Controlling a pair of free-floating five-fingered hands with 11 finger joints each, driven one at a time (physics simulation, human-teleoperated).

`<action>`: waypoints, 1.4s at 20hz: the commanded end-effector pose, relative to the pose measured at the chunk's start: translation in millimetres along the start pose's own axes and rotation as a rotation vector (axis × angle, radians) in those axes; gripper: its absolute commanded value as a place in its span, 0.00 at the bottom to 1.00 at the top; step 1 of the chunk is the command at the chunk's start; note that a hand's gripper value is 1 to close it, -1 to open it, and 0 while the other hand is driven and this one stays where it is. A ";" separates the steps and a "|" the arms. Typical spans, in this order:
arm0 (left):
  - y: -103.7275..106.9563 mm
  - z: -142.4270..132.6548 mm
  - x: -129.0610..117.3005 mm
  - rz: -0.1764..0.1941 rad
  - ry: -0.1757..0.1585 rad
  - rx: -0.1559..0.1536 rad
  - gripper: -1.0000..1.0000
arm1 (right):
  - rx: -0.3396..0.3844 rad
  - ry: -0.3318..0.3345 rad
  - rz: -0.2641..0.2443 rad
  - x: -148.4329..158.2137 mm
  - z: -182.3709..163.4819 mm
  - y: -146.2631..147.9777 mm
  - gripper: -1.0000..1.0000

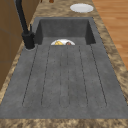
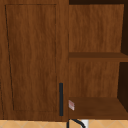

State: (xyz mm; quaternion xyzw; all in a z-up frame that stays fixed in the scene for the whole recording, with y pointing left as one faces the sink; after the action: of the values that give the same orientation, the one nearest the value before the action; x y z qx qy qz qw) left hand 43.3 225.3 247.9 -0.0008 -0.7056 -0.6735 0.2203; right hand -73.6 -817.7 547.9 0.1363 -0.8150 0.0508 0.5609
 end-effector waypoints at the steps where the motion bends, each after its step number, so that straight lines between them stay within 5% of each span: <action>1: 0.0 0.0 0.0 0.000 0.000 0.000 0.50 | 0.040 -0.022 -0.008 -22.3 14.6 -27.7 0.00; 14: 0.0 0.0 0.0 0.000 0.000 0.000 0.50 | 0.199 -0.059 -0.048 -111.5 39.2 -73.4 0.00; 20: 0.0 0.0 0.0 0.000 0.000 0.000 0.50 | 0.216 -0.044 -0.079 -157.0 52.1 -82.1 0.00; 28: 0.0 0.0 0.0 0.000 0.000 0.000 0.50 | 0.182 -0.035 -0.046 -223.8 62.6 -49.4 0.00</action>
State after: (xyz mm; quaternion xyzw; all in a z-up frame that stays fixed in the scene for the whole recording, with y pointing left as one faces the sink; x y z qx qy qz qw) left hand 43.3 225.3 247.9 -0.0008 -0.7056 -0.6735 0.2203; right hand -40.9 -864.1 337.1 0.2106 -0.8167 0.0974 0.5284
